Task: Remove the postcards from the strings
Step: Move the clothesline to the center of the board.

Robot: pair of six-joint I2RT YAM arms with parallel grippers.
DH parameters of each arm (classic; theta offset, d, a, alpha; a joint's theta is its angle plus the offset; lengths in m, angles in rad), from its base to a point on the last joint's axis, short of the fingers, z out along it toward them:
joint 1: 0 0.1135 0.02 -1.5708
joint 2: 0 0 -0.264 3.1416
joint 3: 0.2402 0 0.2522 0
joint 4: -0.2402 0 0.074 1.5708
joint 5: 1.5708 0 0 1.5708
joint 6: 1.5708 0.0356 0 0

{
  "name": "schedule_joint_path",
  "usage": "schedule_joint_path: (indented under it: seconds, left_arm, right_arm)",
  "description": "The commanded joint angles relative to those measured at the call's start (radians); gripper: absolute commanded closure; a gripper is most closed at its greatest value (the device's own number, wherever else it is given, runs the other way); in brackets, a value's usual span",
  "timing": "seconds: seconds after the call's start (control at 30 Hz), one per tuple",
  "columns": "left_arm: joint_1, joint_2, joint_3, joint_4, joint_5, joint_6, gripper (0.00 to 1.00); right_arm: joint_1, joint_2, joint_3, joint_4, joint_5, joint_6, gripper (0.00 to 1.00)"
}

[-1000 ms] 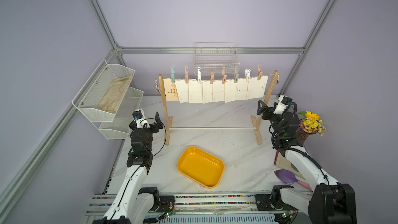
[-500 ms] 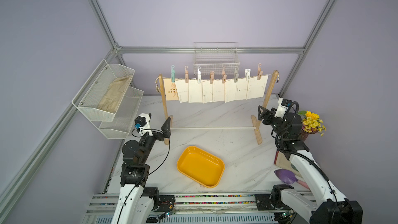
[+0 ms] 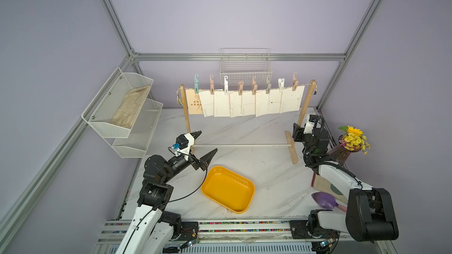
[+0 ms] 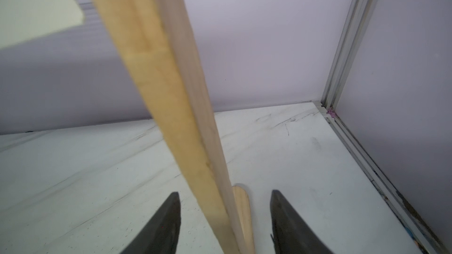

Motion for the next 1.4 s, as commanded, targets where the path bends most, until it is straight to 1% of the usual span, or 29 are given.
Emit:
schedule_joint_path:
  seconds: [0.0, 0.13, 0.2, 0.27, 0.43, 0.47, 0.5, 0.73, 0.83, 0.93, 1.03, 1.2, 1.37]
  left_arm:
    - [-0.022, -0.002, 0.043, 0.018, 0.032, 0.022, 0.0]
    - [-0.047, -0.002, 0.046, 0.021, 0.032, 0.016, 0.0]
    - [-0.059, 0.0, 0.045, 0.022, 0.032, 0.013, 0.0]
    - [-0.068, -0.001, 0.044, 0.023, 0.033, 0.013, 0.0]
    - [-0.089, -0.005, 0.041, 0.027, 0.027, 0.019, 0.0]
    - [-0.093, -0.005, 0.041, 0.027, 0.027, 0.019, 0.0]
    - [-0.099, -0.005, 0.041, 0.028, 0.026, 0.019, 0.0]
    - [-0.122, -0.014, 0.041, 0.03, 0.024, 0.024, 0.0]
    - [-0.132, -0.019, 0.036, 0.029, 0.02, 0.03, 0.0]
    - [-0.141, -0.02, 0.036, 0.027, 0.019, 0.03, 0.0]
    - [-0.145, -0.022, 0.041, 0.026, 0.02, 0.028, 0.0]
    - [-0.153, -0.021, 0.053, 0.029, 0.041, 0.016, 0.0]
    - [-0.175, -0.019, 0.066, 0.034, 0.078, 0.014, 0.0]
  right_arm:
    - [-0.001, 0.038, 0.03, 0.141, 0.0, -0.044, 0.47]
    - [-0.001, 0.105, 0.062, 0.159, -0.015, -0.048, 0.55]
    - [0.001, 0.115, 0.082, 0.134, -0.033, -0.043, 0.62]
    - [0.004, 0.108, 0.086, 0.114, -0.038, -0.04, 0.65]
    - [0.007, 0.049, 0.044, 0.09, -0.037, -0.046, 0.7]
    - [0.007, 0.049, 0.039, 0.077, -0.038, -0.049, 0.72]
    - [0.008, 0.014, 0.034, 0.066, -0.038, -0.048, 0.73]
    - [0.047, -0.097, 0.0, -0.048, -0.001, -0.042, 0.88]
    - [0.065, -0.128, -0.015, -0.07, 0.007, -0.055, 0.88]
    - [0.074, -0.153, -0.005, -0.118, 0.03, -0.052, 0.91]
    - [0.098, -0.199, -0.004, -0.174, 0.085, -0.025, 0.91]
    - [0.2, -0.291, 0.015, -0.308, 0.286, 0.041, 0.91]
    - [0.294, -0.328, 0.034, -0.423, 0.43, 0.11, 0.91]
